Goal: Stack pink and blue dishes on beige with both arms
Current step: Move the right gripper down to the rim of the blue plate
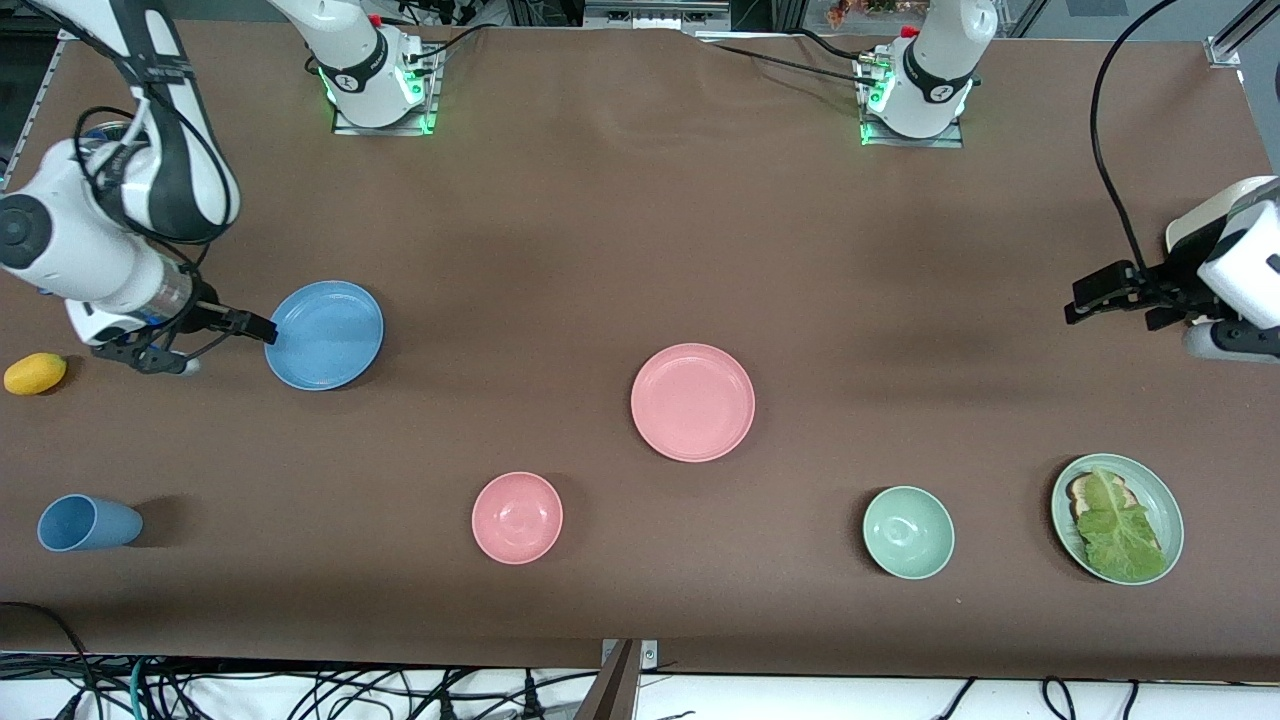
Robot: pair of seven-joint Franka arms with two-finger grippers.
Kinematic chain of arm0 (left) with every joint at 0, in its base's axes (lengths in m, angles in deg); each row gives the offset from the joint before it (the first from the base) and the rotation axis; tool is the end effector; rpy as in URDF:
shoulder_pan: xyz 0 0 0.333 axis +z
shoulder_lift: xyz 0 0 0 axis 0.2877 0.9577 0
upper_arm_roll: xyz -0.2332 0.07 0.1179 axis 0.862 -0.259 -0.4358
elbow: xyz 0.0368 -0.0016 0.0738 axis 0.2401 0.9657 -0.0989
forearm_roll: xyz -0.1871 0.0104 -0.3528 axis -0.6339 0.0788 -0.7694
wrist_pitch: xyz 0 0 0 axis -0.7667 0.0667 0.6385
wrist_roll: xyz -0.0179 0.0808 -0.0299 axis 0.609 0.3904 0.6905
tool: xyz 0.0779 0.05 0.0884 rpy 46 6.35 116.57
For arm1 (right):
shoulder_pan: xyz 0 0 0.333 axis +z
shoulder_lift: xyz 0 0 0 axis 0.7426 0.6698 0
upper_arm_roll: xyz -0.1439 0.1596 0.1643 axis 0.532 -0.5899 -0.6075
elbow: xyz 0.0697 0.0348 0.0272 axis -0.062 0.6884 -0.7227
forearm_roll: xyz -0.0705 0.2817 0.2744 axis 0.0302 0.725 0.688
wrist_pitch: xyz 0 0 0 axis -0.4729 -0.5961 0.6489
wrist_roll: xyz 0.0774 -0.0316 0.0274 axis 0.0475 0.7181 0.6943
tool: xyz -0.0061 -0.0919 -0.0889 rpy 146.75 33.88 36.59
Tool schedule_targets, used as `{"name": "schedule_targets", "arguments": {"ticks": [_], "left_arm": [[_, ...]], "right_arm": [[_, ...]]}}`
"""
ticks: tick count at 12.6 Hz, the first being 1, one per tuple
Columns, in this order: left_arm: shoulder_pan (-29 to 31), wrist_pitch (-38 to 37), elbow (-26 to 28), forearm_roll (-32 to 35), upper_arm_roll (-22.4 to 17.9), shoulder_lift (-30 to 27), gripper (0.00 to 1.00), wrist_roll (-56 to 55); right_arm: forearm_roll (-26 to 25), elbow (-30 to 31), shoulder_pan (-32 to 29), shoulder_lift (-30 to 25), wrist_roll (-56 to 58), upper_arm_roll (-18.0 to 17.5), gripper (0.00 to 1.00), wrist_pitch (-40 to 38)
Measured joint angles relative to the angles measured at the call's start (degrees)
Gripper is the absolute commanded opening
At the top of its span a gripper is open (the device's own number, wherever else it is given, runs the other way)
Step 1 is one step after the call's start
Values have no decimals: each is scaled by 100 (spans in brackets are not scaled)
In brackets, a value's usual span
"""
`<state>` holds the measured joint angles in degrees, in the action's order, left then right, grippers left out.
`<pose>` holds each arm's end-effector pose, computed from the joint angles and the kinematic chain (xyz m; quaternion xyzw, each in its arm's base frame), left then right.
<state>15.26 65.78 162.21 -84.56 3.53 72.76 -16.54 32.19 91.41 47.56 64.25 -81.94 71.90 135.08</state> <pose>0.6041 0.0013 0.5131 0.9991 -0.0094 -0.0059 0.0409 0.5396 -0.0655 0.2197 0.9936 -0.1092 -0.0261 0.0086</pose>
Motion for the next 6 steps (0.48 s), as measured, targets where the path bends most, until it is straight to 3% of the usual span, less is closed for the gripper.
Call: {"name": "schedule_targets", "arguments": {"ticks": [3, 6], "left_arm": [[194, -304, 0, -3, 46, -377, 100, -19], [273, -563, 44, -4, 69, -465, 100, -19]], "right_arm": [[193, 231, -55, 304, 18, 149, 100, 378], [891, 230, -192, 578, 644, 167, 99, 518]]}}
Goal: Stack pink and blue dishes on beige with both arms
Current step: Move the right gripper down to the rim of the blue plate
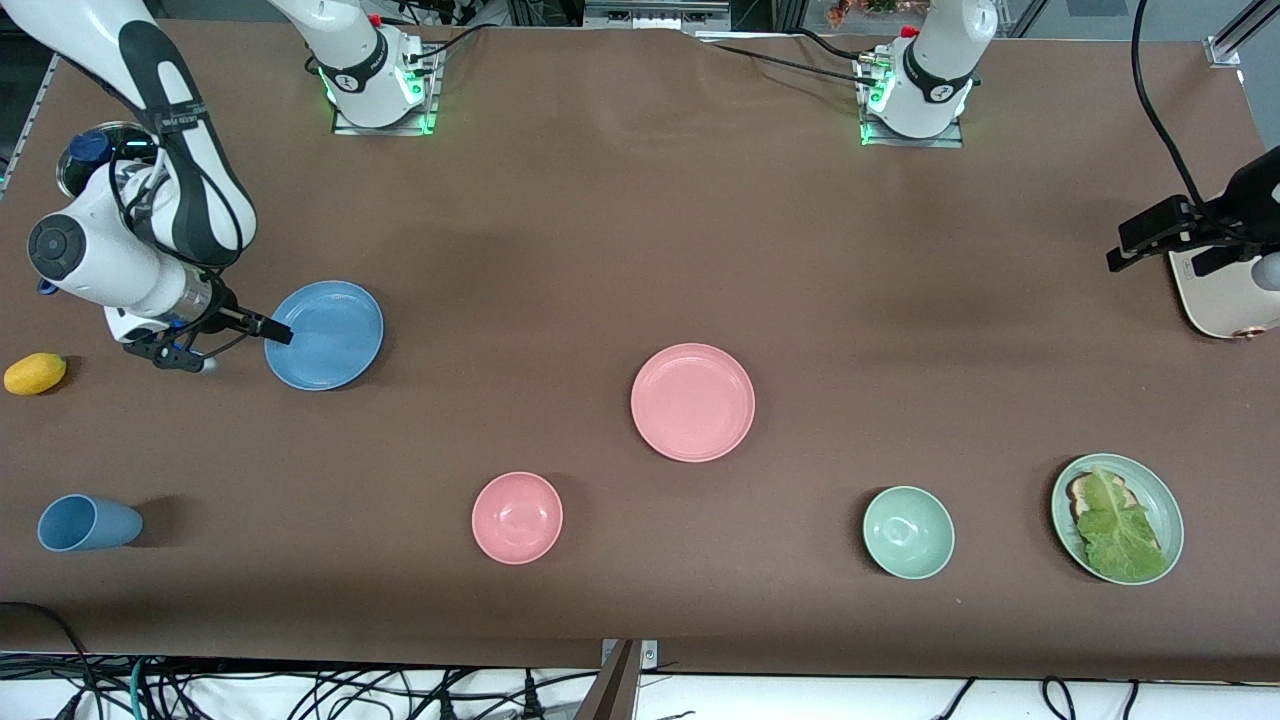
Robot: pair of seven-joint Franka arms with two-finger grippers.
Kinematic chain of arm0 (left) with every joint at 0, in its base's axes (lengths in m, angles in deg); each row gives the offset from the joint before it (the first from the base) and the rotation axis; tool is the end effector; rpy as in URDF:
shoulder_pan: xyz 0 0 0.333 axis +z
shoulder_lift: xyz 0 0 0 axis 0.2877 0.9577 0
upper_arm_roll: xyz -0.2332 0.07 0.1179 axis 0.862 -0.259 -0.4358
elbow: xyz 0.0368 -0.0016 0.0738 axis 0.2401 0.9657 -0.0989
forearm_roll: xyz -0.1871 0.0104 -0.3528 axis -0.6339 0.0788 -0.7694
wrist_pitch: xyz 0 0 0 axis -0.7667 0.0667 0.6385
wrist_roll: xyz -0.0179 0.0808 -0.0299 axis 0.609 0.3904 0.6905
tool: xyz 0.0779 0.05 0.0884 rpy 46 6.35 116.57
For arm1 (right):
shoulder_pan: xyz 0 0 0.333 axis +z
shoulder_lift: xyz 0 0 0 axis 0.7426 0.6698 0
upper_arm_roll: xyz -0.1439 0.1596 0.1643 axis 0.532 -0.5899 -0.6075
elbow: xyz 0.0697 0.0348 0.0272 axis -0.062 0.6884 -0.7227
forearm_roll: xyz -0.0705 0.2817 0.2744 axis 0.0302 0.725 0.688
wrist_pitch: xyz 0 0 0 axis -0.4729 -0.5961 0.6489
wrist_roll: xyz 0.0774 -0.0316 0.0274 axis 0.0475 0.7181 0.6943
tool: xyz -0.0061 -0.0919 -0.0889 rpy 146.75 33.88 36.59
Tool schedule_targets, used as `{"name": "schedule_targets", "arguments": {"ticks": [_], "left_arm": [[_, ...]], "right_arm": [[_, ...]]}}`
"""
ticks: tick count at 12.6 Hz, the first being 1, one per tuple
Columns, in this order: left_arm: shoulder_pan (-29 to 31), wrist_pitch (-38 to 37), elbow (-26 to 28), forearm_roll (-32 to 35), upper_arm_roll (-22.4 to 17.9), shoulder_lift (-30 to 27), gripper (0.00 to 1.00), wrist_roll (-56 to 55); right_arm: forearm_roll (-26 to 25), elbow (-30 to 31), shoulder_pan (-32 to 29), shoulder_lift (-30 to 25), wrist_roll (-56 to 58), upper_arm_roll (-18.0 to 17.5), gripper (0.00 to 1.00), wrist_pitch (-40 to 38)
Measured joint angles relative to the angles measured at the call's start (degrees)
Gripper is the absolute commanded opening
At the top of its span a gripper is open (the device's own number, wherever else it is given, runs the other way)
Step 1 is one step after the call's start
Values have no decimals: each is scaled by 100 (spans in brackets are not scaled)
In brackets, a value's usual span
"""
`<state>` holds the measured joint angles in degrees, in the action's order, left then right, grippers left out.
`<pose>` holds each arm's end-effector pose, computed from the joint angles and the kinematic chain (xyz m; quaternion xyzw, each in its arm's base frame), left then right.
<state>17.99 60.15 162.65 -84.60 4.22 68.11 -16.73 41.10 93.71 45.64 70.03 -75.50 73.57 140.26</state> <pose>0.5744 0.0212 0.5490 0.9988 0.0065 -0.0175 0.0444 0.5172 -0.0962 0.1582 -0.9879 0.1442 0.0460 0.0334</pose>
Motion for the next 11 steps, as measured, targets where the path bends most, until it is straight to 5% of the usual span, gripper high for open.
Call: {"name": "schedule_targets", "arguments": {"ticks": [6, 11], "left_arm": [[183, 8, 4, 9, 21, -162, 100, 60], [180, -146, 38, 102, 225, -310, 100, 74]], "right_arm": [[1129, -3, -306, 393, 1304, 18, 91, 83], [1279, -7, -432, 513, 1710, 18, 49, 88]]}}
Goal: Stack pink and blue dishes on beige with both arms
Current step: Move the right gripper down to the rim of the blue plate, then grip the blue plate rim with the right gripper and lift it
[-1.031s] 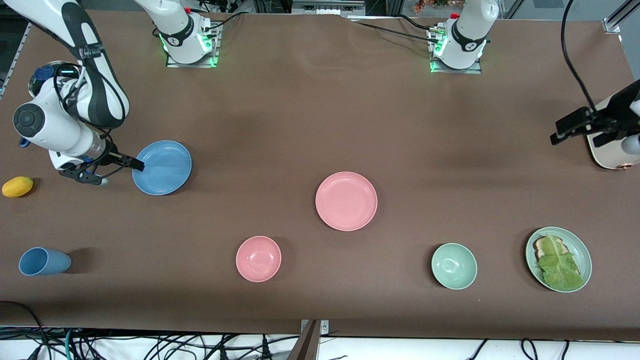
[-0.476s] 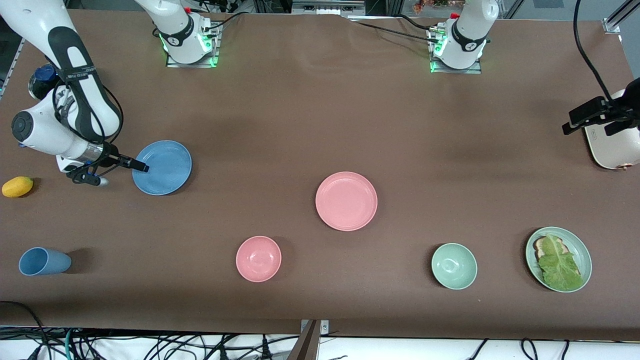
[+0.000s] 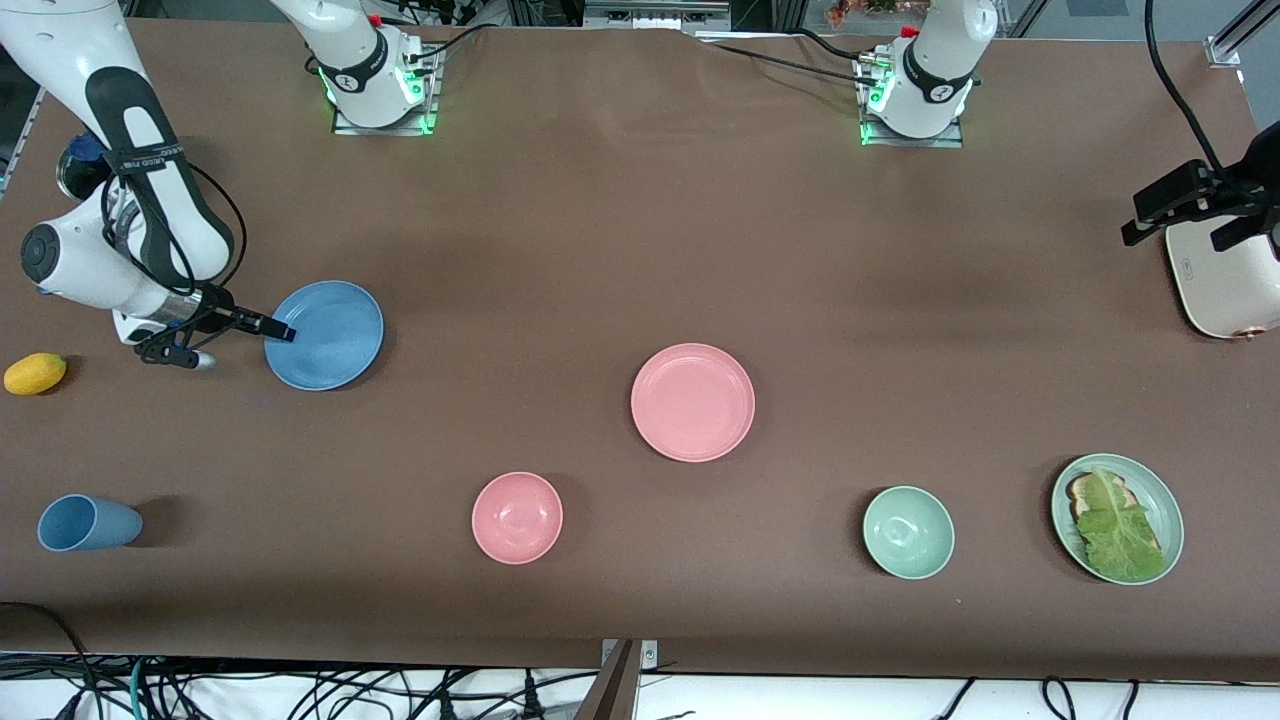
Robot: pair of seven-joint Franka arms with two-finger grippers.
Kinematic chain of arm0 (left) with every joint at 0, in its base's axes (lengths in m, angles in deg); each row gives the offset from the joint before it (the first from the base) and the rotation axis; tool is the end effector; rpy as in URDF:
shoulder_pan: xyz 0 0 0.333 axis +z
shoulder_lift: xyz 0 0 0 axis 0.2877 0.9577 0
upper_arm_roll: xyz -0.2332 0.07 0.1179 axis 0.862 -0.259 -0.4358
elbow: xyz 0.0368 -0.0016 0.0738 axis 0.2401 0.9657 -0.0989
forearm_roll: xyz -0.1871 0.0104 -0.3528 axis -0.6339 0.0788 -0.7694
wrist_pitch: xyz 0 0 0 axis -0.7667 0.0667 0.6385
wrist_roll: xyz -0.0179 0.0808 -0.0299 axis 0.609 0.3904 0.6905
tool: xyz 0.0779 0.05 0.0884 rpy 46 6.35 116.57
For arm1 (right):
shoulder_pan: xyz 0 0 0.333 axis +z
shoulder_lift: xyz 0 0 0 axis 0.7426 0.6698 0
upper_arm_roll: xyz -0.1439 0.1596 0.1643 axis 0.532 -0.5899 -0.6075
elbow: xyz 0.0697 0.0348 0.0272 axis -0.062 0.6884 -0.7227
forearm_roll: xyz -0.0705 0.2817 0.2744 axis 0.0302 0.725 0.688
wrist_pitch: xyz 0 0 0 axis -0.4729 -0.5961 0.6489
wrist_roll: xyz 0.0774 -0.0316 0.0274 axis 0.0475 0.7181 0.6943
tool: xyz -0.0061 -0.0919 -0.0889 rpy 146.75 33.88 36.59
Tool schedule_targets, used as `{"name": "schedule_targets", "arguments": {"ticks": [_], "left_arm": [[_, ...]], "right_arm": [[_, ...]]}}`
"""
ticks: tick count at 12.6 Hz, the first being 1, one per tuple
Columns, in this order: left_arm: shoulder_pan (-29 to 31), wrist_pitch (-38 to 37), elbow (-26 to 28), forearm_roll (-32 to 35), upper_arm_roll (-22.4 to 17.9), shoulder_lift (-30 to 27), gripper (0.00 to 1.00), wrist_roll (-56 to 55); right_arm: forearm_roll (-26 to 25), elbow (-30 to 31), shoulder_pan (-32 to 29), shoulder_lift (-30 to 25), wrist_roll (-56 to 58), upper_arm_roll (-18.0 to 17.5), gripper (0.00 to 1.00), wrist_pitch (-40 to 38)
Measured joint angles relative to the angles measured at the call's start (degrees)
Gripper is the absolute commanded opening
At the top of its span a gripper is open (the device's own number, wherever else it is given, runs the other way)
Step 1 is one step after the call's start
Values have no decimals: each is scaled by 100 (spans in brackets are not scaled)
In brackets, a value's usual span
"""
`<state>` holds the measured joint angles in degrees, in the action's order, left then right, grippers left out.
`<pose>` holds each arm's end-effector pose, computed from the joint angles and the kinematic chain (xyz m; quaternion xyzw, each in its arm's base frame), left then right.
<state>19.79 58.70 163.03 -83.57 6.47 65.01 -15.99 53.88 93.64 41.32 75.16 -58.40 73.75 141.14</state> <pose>0.5585 0.0187 0.5742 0.9993 -0.0050 -0.0067 0.0361 0.4945 -0.1325 0.1141 -0.9851 0.1273 0.0543 0.1020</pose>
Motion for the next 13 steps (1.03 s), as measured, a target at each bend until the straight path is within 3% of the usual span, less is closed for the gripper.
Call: {"name": "schedule_targets", "arguments": {"ticks": [1, 2, 5, 10, 13], "left_arm": [[0, -1, 17, 0, 0, 0, 100, 0], [-6, -19, 18, 0, 0, -1, 100, 0], [-97, -213, 17, 0, 12, -9, 100, -233], [-119, -293, 17, 0, 35, -50, 100, -426], [-119, -314, 17, 1, 39, -99, 100, -235]], "right_arm": [[68, -2, -3, 26, 112, 0, 36, 0], [166, -2, -16, 58, 274, 0, 31, 1], [475, -43, -80, 98, 833, 0, 0, 10], [577, -173, -109, 34, 1016, 0, 0, -334], [585, -623, -110, 35, 1014, 0, 0, -1171]]}}
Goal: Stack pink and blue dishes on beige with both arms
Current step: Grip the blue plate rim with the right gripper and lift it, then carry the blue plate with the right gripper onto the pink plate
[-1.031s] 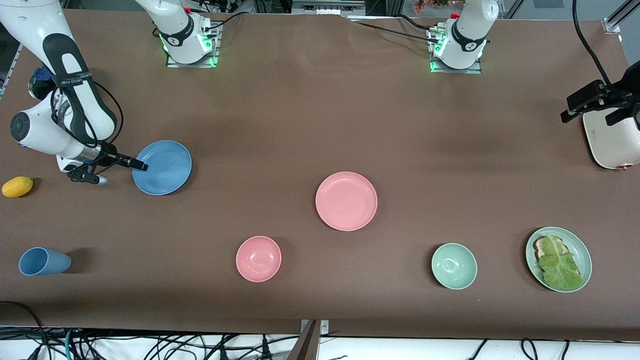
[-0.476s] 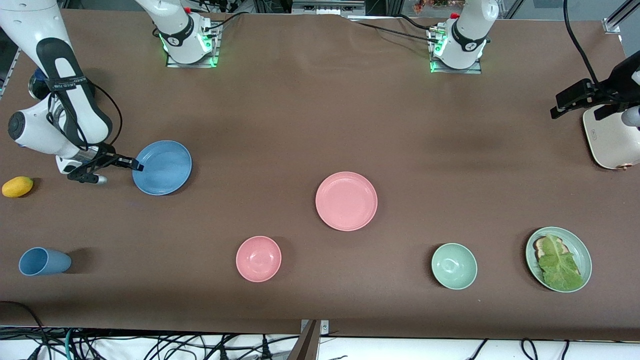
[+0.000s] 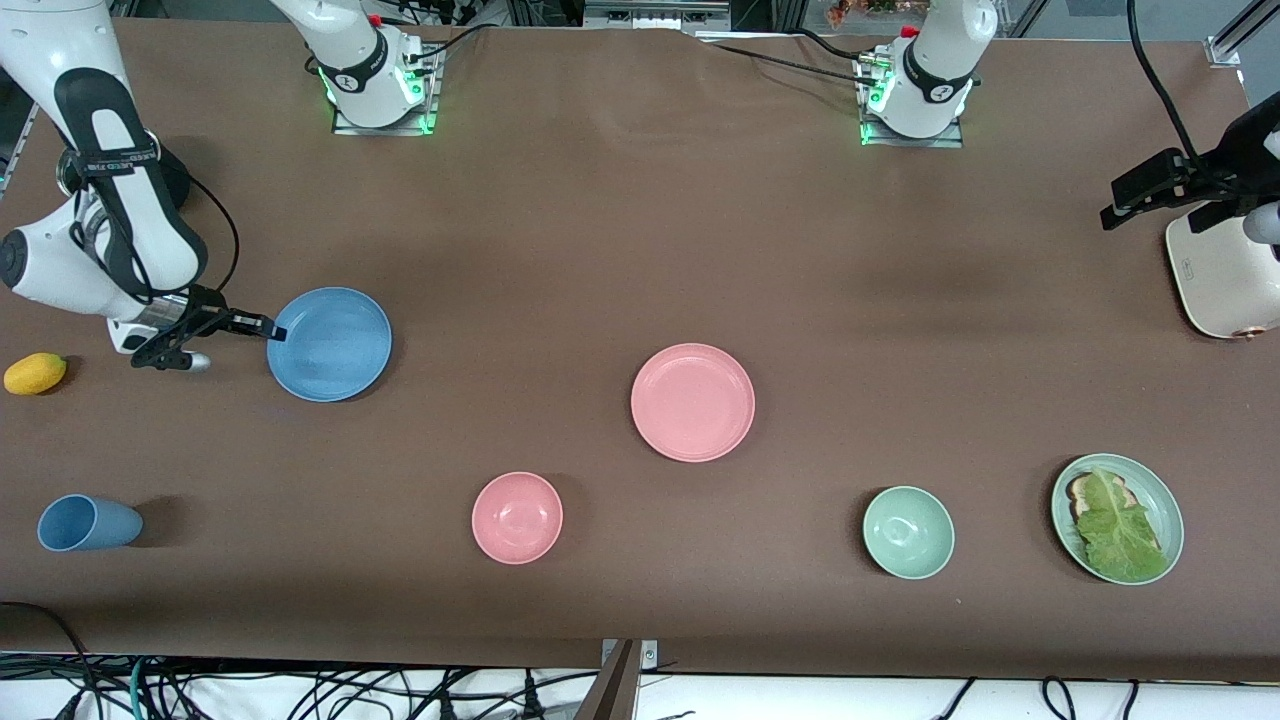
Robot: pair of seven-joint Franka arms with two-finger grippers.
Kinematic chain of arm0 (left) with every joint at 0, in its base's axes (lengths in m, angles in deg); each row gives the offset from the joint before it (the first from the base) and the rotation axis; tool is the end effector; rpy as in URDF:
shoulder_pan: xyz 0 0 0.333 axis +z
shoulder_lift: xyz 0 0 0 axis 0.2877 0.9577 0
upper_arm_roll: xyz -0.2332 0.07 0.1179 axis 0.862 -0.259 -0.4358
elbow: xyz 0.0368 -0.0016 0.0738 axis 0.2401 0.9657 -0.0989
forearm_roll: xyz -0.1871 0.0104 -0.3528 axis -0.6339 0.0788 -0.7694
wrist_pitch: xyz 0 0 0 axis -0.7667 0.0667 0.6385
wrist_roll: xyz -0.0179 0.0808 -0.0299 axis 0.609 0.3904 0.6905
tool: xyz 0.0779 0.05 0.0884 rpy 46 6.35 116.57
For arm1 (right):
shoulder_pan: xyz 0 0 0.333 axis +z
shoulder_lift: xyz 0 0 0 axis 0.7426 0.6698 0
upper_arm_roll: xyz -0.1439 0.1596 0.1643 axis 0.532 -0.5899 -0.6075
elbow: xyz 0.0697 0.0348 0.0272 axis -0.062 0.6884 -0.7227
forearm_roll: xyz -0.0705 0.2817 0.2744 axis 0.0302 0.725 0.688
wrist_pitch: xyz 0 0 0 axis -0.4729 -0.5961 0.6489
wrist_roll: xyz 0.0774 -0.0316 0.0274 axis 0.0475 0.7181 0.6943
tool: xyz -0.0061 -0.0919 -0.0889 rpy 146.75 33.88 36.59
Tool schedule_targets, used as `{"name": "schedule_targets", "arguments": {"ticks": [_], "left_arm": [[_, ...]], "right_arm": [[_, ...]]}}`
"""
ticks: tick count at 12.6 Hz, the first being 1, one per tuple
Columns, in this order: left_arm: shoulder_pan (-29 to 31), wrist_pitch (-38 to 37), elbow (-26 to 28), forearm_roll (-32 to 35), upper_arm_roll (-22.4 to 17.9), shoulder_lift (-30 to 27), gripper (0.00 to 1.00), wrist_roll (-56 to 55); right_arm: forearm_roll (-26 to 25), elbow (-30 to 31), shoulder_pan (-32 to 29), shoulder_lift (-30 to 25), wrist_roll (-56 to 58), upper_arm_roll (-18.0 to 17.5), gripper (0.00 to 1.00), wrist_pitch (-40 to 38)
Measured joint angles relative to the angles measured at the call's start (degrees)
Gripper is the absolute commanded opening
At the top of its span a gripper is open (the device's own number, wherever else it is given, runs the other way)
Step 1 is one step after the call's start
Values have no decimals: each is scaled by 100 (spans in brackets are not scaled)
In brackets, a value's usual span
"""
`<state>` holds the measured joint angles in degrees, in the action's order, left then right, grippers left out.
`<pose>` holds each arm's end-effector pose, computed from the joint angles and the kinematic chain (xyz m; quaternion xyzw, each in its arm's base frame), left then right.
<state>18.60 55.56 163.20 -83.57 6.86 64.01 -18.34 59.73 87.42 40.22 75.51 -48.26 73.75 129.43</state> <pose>0.5473 0.0027 0.5779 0.9990 0.0005 -0.0281 0.0362 0.5148 -0.1304 0.1377 -0.9794 0.0693 0.0671 0.1776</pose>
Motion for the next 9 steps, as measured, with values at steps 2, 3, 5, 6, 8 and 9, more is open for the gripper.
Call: {"name": "schedule_targets", "arguments": {"ticks": [2, 3, 5, 6, 8, 9], "left_arm": [[5, -6, 1, 0, -2, -5, 100, 48], [12, -10, 4, 0, -3, -5, 100, 53], [29, -14, 8, 0, -5, -5, 100, 69], [37, -15, 10, 0, -5, -5, 100, 76], [40, -15, 11, 0, -4, -5, 100, 88], [40, -15, 12, 0, -3, -5, 100, 93]], "right_arm": [[6, -430, 5, -4, -39, -9, 0, -604], [7, -638, 12, -5, -105, -38, 0, -865], [6, -1049, 75, -6, -206, -241, 0, -1460], [5, -1206, 200, -7, -333, -325, 0, -1644], [5, -1441, 616, -6, -712, -416, 0, -1807], [7, -1583, 936, -7, -1024, -433, 0, -1900]]}}
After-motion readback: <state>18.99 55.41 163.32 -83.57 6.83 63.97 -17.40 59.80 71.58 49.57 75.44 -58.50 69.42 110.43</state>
